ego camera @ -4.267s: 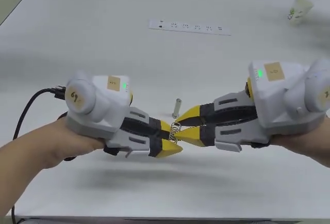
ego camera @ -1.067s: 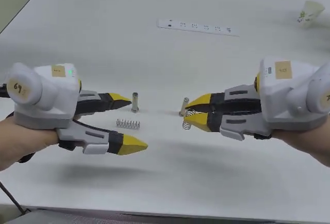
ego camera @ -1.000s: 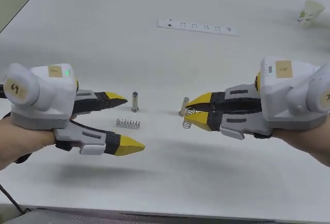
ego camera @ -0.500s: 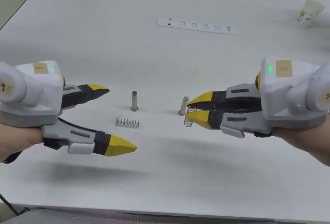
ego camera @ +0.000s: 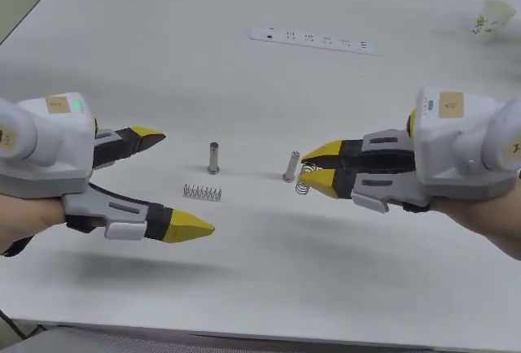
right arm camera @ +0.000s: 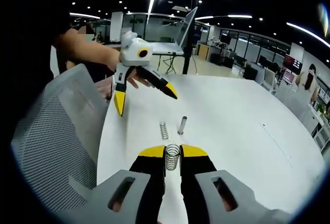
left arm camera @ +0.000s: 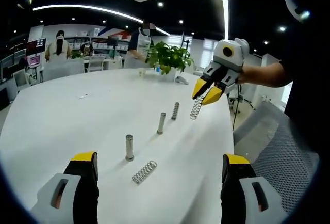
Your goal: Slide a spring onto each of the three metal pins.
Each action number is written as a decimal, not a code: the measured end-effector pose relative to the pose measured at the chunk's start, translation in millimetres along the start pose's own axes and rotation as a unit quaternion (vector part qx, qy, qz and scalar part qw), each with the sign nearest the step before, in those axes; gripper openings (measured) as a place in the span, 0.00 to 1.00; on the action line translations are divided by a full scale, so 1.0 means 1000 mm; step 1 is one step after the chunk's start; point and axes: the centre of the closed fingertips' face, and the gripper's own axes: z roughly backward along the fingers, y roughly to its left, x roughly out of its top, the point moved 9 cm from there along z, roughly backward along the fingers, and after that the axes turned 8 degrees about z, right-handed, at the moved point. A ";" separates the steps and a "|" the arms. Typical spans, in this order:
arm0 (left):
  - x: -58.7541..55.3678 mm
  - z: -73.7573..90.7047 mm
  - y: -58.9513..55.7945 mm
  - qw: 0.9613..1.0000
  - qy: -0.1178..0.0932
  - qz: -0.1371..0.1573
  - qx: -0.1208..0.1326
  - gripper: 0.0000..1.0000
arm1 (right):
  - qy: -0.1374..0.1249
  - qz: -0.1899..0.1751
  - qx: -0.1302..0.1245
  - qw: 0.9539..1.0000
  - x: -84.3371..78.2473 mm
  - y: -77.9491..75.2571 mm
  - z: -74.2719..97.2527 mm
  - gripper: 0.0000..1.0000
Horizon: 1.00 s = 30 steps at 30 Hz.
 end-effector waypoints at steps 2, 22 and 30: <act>0.001 0.000 0.000 1.000 -0.002 0.000 0.001 0.98 | 0.002 0.000 -0.004 1.000 0.000 -0.004 0.000 0.07; 0.000 0.002 0.003 1.000 -0.004 0.007 0.006 0.98 | -0.007 -0.045 -0.070 0.997 -0.008 -0.043 -0.004 0.07; -0.001 0.003 0.003 1.000 -0.004 0.007 0.008 0.98 | -0.007 -0.062 -0.077 0.995 -0.012 -0.048 -0.010 0.07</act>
